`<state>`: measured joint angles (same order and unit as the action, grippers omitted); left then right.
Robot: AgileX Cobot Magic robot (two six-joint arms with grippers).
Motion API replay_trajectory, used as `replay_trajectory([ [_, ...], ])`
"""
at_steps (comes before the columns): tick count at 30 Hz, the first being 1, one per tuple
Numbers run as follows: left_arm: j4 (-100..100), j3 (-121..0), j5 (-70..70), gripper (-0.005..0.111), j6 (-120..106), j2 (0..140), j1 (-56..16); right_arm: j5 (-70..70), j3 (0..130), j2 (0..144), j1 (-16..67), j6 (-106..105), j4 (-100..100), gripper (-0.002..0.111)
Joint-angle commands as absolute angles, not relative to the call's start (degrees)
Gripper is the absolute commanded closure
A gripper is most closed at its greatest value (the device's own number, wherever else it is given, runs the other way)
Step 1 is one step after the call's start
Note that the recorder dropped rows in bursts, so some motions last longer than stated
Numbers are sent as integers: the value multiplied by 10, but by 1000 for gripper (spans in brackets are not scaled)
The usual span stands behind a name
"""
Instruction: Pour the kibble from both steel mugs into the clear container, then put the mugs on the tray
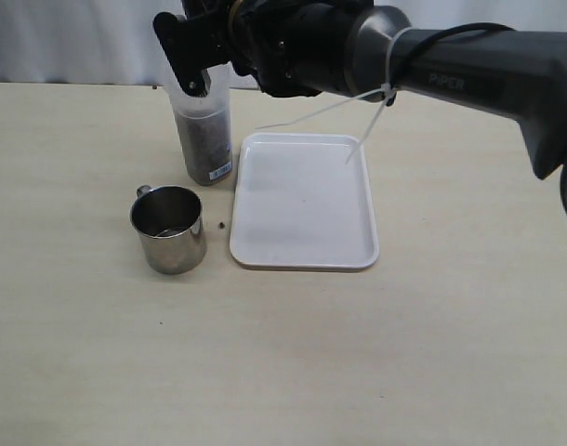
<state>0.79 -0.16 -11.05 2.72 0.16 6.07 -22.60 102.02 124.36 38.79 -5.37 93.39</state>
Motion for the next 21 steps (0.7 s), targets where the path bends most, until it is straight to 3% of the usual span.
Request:
replay_trajectory([
  [1,8,0,-108,107,28,0,58,-226,1026,1241,388,-53,956,104],
  [21,8,0,-105,107,28,0,58,-224,1026,1245,388,-53,988,104],
])
